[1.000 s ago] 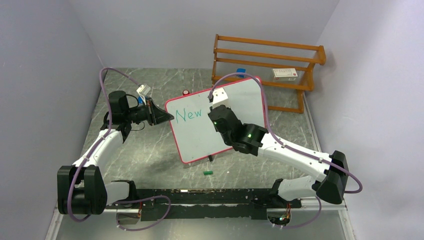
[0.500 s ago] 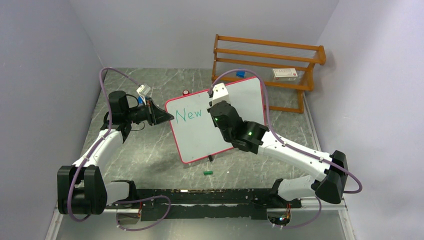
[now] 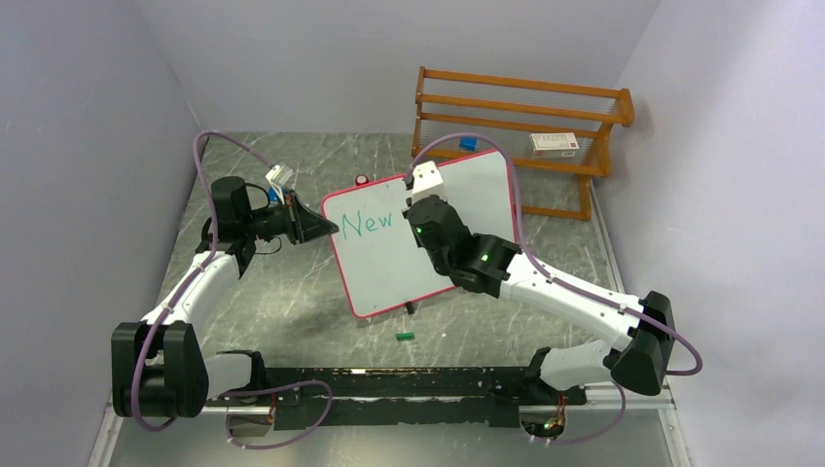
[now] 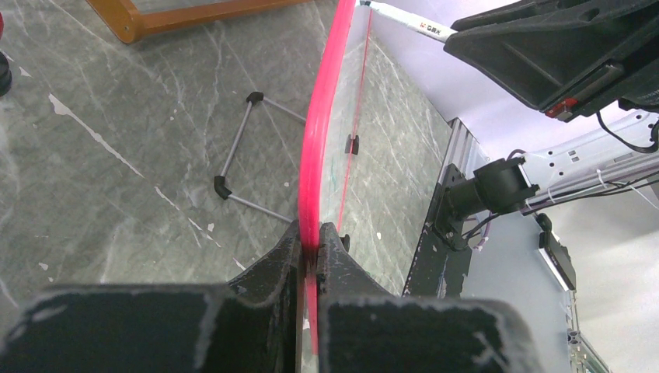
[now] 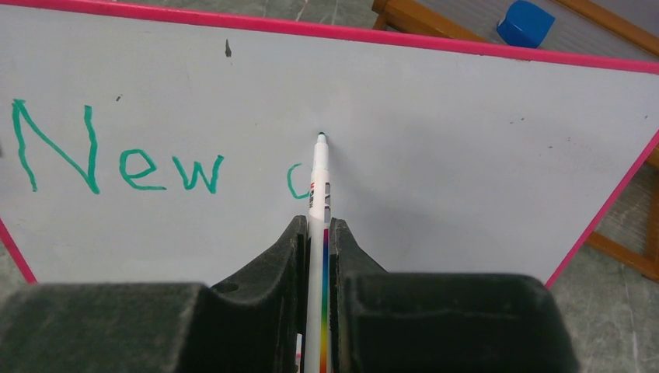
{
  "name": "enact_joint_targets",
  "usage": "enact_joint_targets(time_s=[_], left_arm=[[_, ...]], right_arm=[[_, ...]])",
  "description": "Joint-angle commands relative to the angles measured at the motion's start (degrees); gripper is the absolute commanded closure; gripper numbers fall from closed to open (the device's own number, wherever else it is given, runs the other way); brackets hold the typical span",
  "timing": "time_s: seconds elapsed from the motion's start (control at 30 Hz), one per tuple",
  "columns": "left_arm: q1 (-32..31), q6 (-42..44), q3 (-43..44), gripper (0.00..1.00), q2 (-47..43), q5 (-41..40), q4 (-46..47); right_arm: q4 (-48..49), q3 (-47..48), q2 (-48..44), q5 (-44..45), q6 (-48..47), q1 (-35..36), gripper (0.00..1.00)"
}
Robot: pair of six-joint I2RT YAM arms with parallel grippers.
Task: Write a sentence on the whiteboard
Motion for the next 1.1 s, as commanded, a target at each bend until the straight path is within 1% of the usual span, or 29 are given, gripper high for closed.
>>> enact_joint_targets(time_s=[0.0, 1.07], left_arm=[[1.2, 0.5, -0.3, 0.95, 0.4, -0.9, 1.8], [1.2, 0.9, -0.3, 0.95, 0.3, -1.1, 1.4]], right_arm=[[-1.8, 0.4, 0.3, -1.0, 1.7, -0.4, 1.0], [-6.8, -2.5, -2.2, -2.0, 5.5, -0.4, 1.0]])
